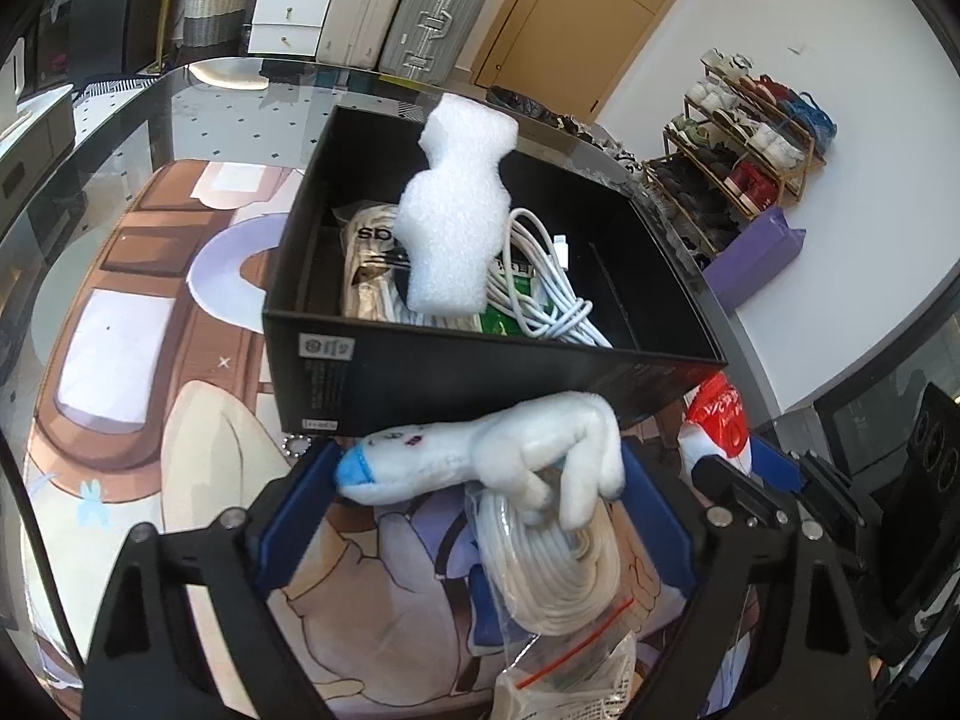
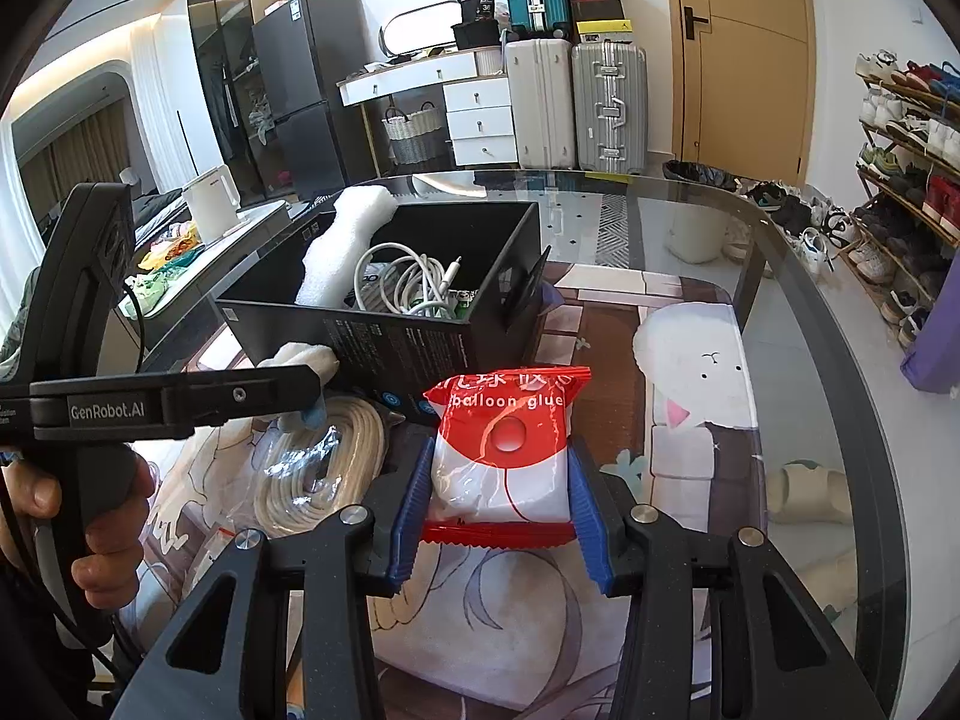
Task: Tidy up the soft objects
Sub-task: 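Close the left gripper on the white plush toy while the right holds the balloon glue packet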
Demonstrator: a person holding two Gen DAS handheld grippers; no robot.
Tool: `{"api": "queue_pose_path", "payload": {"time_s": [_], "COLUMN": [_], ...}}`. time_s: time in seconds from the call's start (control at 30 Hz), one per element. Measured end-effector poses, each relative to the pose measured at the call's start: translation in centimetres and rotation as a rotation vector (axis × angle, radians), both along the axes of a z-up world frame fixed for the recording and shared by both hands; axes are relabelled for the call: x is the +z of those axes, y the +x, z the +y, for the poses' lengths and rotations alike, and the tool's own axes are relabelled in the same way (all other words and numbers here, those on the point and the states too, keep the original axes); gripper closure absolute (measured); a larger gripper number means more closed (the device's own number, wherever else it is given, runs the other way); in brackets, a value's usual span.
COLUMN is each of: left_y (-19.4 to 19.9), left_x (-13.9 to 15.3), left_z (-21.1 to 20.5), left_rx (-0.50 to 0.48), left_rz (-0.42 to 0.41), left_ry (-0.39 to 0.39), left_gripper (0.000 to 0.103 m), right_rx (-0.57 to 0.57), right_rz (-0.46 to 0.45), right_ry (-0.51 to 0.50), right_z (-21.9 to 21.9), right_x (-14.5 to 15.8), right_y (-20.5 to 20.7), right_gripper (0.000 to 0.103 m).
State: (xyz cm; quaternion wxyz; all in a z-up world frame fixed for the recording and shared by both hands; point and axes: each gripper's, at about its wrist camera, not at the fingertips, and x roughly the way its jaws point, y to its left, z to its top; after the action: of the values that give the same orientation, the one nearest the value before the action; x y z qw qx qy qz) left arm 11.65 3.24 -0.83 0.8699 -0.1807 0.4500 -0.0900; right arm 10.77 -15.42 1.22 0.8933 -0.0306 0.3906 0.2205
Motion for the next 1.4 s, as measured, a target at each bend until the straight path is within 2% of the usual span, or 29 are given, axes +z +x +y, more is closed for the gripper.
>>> {"api": "queue_pose_path", "payload": {"time_s": [0.67,1.4], "left_y": [-3.9,-5.1], "left_x": [1.4,4.6], "left_z": [1.6,2.9], "left_rx": [-0.009,-0.012], "left_rz": [-0.087,-0.167], "left_ry": [0.083,0.066], "left_gripper": [0.015,0.015], "right_rx": [0.033,0.045], "right_rz": [-0.052,-0.142], "right_ry": [0.016,0.079], "right_z": [0.6,0.5], "right_x": [0.8,3.4], "right_y": [-0.7,-2.2], "right_gripper": [0.059,0.059]}}
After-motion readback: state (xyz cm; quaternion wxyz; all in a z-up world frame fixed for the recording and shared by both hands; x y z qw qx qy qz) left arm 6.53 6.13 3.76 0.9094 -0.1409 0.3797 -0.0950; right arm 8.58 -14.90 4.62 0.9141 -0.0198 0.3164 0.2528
